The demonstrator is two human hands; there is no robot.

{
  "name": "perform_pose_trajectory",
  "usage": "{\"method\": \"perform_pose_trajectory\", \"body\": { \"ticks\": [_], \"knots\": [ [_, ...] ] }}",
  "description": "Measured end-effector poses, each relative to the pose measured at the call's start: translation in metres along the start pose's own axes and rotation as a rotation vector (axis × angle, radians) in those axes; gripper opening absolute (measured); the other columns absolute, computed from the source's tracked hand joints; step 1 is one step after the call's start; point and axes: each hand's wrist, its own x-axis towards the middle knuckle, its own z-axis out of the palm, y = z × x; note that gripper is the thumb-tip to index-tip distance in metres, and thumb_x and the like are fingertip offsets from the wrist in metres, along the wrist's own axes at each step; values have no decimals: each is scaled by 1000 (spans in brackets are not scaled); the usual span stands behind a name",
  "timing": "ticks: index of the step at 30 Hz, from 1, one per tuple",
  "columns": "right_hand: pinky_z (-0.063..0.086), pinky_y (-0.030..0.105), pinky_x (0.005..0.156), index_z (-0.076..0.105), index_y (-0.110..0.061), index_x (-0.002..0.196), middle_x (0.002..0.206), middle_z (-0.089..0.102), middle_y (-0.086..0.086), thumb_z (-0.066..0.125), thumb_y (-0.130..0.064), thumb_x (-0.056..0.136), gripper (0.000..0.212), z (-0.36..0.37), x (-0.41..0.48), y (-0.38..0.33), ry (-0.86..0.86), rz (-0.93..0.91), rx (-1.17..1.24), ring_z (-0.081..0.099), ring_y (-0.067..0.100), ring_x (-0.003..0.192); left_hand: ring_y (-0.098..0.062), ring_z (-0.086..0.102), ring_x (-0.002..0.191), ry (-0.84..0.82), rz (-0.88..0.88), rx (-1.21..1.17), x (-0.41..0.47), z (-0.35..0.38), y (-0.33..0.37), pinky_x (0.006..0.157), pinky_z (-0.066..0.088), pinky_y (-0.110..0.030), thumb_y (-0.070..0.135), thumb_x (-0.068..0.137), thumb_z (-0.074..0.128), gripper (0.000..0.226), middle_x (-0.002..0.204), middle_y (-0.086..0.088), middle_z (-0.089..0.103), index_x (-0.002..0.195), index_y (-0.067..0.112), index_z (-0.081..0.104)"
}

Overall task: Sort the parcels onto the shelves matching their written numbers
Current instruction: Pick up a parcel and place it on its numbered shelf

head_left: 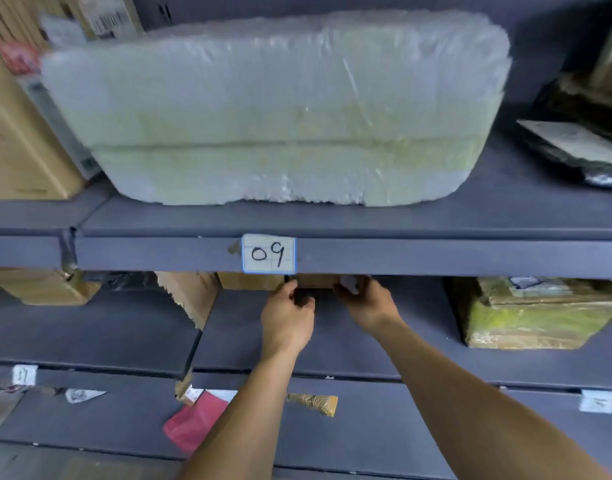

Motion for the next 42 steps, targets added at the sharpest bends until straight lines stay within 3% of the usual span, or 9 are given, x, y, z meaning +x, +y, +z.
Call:
{"method": "perform_pose_trajectory", "body": {
  "ticks": [3, 6, 8, 10, 13, 18, 26, 32, 42],
  "knots": [
    [53, 36, 74, 62, -17, 120, 110, 68, 9, 63, -43, 94, 37, -22, -31, -9, -20, 54, -7, 67, 29, 94, -20, 59, 121, -135, 4, 163, -32, -14, 23, 88, 40, -18, 24, 96, 59, 48, 140, -2, 58, 143, 18, 50],
    [48, 33, 65, 61, -17, 121, 99, 69, 8, 60, -43, 95, 37, -45, -67, -21, -31, 42, -70, 65, 28, 80, -25, 63, 112, -246, 34, 261, -63, -26, 49, 81, 45, -21, 25, 96, 57, 39, 127, -1, 66, 135, 19, 55],
    [51, 33, 75, 56, -18, 133, 115, 69, 9, 57, -42, 97, 43, -60, -91, -28, -35, -9, -164, 65, 30, 98, -26, 64, 109, -300, 62, 299, -82, -33, 62, 89, 52, -31, 29, 95, 58, 41, 126, -3, 67, 134, 20, 55],
    [49, 32, 77, 52, -19, 139, 124, 67, 8, 56, -40, 99, 45, -76, -117, -36, -22, -39, -214, 63, 31, 106, -25, 58, 121, -335, 113, 375, -100, -42, 77, 98, 47, -29, 31, 96, 58, 46, 136, -5, 60, 140, 17, 52],
    [42, 27, 65, 55, -18, 135, 108, 69, 6, 53, -39, 100, 41, -96, -157, -44, 0, -31, -255, 62, 24, 85, -23, 50, 131, -410, 183, 422, -126, -54, 96, 100, 40, -25, 32, 98, 55, 49, 146, -4, 53, 144, 15, 47],
    [51, 34, 93, 35, -21, 154, 146, 54, 5, 52, -46, 100, 62, -123, -221, -41, 79, 76, -250, 56, 26, 125, -19, 44, 138, -493, 295, 407, -167, -63, 113, 107, 35, -26, 30, 97, 55, 55, 151, -2, 46, 149, 17, 42],
    [46, 32, 94, 31, -21, 156, 151, 48, 8, 50, -45, 102, 63, -167, -310, -14, 271, 173, -260, 50, 27, 133, -19, 45, 138, -629, 517, 418, -233, -49, 135, 107, 39, -28, 36, 98, 55, 55, 153, 2, 44, 149, 23, 42],
    [45, 36, 95, 48, -15, 142, 137, 58, 10, 53, -43, 100, 51, -211, -376, 28, 403, 288, -268, 52, 29, 125, -19, 44, 138, -760, 635, 436, -300, -16, 157, 103, 38, -24, 38, 98, 56, 53, 152, 3, 46, 148, 23, 44],
    [40, 34, 108, 31, -19, 156, 153, 45, 4, 51, -50, 99, 67, -317, -460, 128, 571, 402, -230, 42, 25, 140, -18, 46, 136, -902, 776, 436, -413, 93, 207, 107, 39, -29, 36, 97, 58, 53, 150, 2, 48, 146, 21, 46]
  ]
}}
